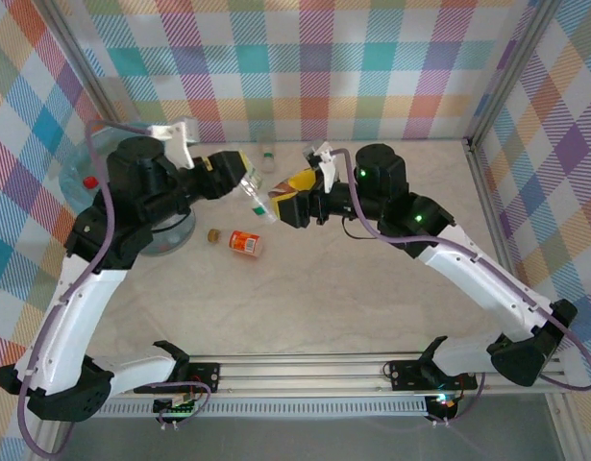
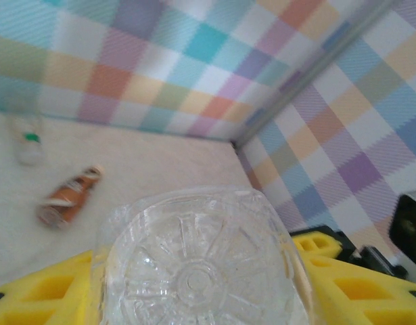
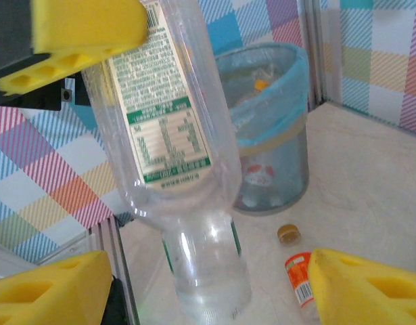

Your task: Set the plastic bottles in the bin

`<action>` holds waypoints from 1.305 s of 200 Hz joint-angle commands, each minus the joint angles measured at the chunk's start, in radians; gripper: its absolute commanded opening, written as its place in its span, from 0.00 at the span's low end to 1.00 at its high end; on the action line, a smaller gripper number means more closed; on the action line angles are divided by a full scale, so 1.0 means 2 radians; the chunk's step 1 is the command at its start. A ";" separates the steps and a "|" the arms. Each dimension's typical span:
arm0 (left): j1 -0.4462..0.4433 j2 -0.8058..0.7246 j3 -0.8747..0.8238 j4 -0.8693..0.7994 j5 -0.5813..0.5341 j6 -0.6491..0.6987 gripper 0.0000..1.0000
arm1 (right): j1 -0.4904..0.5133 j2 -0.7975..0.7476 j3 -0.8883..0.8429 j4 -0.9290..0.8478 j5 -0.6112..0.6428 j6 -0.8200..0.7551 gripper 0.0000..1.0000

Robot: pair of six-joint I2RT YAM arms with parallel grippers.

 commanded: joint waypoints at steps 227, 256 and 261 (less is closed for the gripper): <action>0.474 0.169 0.118 0.081 0.002 0.186 0.38 | 0.087 0.421 0.469 -0.075 -0.077 0.111 0.66; 0.480 0.180 0.066 0.139 0.025 0.206 0.38 | 0.087 0.422 0.461 -0.081 -0.076 0.093 0.66; 0.481 0.181 0.056 0.149 0.030 0.208 0.39 | 0.088 0.423 0.461 -0.082 -0.076 0.091 0.66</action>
